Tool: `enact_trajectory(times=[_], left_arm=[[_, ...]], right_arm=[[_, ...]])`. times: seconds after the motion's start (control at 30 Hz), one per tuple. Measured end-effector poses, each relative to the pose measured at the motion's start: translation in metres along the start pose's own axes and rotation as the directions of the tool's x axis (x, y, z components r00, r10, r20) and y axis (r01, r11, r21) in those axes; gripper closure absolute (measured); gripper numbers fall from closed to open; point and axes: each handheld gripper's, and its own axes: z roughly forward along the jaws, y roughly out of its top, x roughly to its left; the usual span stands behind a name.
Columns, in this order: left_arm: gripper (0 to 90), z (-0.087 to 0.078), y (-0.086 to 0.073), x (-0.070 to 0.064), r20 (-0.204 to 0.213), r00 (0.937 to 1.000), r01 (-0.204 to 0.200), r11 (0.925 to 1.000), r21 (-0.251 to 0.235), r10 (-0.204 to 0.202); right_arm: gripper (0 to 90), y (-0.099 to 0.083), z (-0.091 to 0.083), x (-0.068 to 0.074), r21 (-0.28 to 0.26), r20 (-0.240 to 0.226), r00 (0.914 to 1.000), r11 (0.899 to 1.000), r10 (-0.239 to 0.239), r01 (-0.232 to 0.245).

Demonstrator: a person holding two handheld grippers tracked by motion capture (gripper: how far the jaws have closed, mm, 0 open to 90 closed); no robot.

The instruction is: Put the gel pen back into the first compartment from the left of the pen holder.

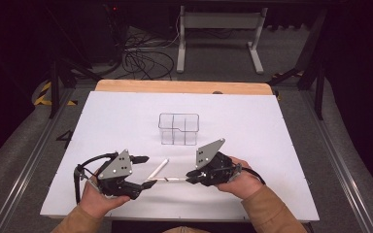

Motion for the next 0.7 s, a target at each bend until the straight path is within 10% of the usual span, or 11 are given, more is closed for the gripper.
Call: enact_trajectory(times=[0.7], left_arm=[[37.3,0.034,0.018,-0.002,0.089,0.9934,-0.081,0.9903,0.113,0.071]], right_arm=[[80.9,0.000,-0.001,0.001,-0.012,-0.009,1.0000,1.000,0.001,-0.001]])
